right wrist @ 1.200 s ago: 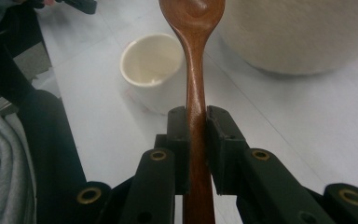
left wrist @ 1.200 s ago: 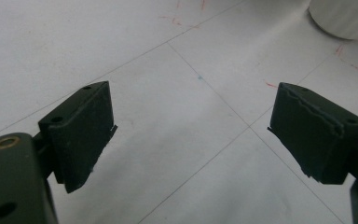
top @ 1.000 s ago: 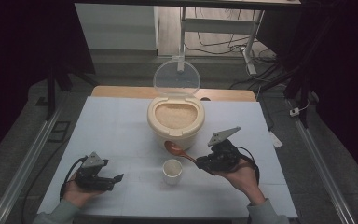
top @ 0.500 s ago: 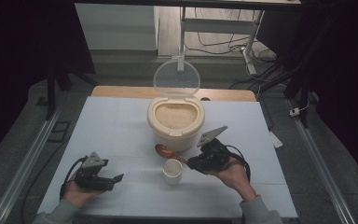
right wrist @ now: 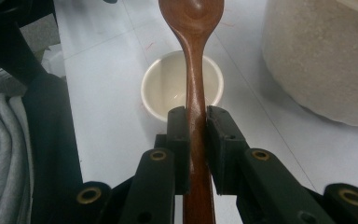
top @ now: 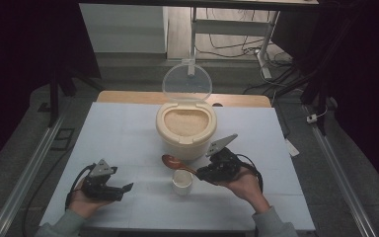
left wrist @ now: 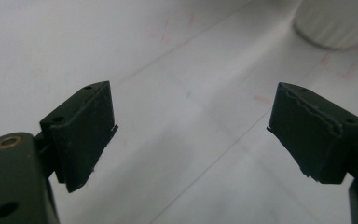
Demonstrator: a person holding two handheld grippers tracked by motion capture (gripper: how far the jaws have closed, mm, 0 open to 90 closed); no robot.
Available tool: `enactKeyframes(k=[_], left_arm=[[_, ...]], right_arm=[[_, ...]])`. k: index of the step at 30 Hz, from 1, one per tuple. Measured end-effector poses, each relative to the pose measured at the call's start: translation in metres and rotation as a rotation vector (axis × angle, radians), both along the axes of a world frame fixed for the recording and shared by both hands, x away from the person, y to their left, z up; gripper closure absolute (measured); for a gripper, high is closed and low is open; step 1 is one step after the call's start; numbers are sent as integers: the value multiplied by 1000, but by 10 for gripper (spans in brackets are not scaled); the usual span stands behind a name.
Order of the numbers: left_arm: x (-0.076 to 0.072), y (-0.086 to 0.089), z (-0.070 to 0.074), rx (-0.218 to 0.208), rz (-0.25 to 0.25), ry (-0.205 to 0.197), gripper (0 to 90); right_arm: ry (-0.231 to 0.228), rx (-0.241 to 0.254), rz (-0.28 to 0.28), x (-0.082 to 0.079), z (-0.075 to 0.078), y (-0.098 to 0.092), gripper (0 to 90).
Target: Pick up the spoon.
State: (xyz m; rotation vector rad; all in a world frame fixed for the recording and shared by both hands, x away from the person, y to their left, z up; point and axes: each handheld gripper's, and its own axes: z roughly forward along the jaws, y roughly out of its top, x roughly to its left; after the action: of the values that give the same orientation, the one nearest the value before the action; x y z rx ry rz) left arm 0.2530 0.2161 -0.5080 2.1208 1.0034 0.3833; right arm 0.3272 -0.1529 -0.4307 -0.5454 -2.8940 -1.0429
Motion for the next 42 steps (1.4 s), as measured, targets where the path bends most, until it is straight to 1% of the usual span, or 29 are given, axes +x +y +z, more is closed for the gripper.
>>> enactKeyframes(k=[2, 9, 12, 15, 17, 20, 21, 23, 26, 28, 31, 33, 35, 37, 40, 42], left_arm=[[1, -8, 8, 11, -36, -11, 144], [8, -29, 30, 12, -118, -34, 144], [11, -41, 42, 21, -162, -49, 148], [15, -55, 54, 43, -206, -69, 152], [18, -65, 61, 58, -246, -78, 165], [24, -80, 72, 87, -318, -73, 183], [26, -85, 74, 93, -337, -74, 186], [30, -95, 79, 112, -380, -70, 200], [34, -109, 82, 144, -431, -64, 214], [36, -117, 82, 162, -455, -64, 233], [37, -125, 83, 193, -475, -69, 255], [38, -128, 84, 204, -493, -69, 287], [40, -131, 85, 207, -512, -59, 298], [42, -133, 84, 212, -535, -40, 321], [45, -137, 82, 218, -568, -10, 372], [46, -140, 80, 225, -587, 2, 402]], right_arm=[[-1, 0, 3, 0, 0, 1, 792], [-6, 1, 7, -1, -1, 2, 791], [0, 5, 4, -1, -1, 2, 791], [-2, 9, 4, -2, 0, 2, 791], [-8, 10, 12, -2, 0, 3, 792], [-9, 6, 15, -3, 1, 4, 791], [-17, 8, 22, -3, 0, 4, 791], [-21, -6, 29, -4, 0, 5, 791], [-22, -4, 37, -5, -1, 6, 791], [-22, -7, 44, -5, -1, 7, 791], [-27, -10, 56, -6, -2, 9, 791], [-30, -17, 68, -7, -2, 12, 791], [-33, -15, 73, -8, -3, 13, 791], [-40, -24, 86, -8, -3, 14, 791], [-55, -35, 103, -10, -3, 17, 791], [-63, -45, 116, -11, -3, 18, 791]])
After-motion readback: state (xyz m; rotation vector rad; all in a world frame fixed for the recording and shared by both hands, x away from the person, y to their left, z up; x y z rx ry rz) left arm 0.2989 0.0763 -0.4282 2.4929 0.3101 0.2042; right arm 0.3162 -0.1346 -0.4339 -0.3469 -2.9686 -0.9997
